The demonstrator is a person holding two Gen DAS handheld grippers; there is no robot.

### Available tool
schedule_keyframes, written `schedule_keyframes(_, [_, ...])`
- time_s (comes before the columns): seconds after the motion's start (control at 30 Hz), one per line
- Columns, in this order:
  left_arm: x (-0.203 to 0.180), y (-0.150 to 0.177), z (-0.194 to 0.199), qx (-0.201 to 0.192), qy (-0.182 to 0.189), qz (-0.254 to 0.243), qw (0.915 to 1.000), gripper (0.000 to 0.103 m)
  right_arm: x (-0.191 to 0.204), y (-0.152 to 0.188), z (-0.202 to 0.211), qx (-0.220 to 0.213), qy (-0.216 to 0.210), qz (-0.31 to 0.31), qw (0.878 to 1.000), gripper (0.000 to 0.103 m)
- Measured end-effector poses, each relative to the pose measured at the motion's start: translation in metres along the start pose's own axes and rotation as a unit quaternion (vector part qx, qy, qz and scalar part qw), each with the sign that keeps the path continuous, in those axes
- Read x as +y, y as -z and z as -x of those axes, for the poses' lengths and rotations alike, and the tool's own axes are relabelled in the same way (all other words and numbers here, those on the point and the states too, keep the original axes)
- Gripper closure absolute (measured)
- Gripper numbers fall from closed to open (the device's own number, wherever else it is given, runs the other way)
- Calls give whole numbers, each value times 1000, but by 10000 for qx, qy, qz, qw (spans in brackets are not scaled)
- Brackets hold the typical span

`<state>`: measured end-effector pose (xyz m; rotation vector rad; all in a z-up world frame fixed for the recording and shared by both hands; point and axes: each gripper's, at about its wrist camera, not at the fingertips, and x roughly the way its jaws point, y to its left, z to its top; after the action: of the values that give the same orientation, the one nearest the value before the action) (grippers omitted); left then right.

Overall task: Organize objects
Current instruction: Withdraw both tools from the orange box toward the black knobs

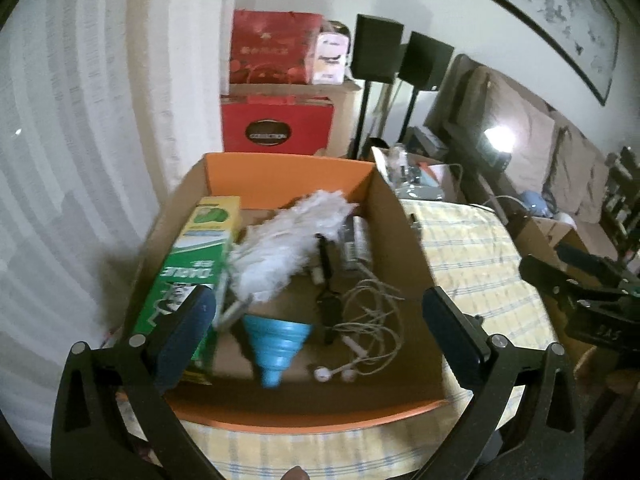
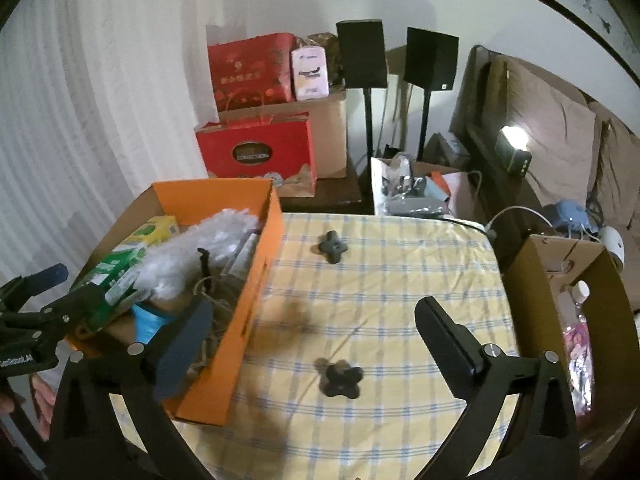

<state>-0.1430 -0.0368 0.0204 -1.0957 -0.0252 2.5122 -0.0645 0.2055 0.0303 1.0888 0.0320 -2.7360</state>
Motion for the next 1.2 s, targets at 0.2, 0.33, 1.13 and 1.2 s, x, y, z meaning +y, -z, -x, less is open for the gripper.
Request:
schedule_keyframes(0.2, [-20, 0, -3, -16, 131, -79, 9999, 0, -17, 4, 2, -42, 70, -49, 10000, 0])
schedule_keyframes(0.33, [-32, -2, -9, 36, 196, -125, 9997, 0, -30, 7, -2, 62, 36, -68, 10000, 0])
schedule_keyframes(1.13, [-63, 14, -33, 130, 95, -125, 9998, 0, -54, 70, -53, 473, -225, -389, 9979, 3])
schedule_keyframes(1.2, [-65, 15, -33, 108, 66, -164, 9998, 0, -52, 76, -57, 453, -204, -382, 9980, 4])
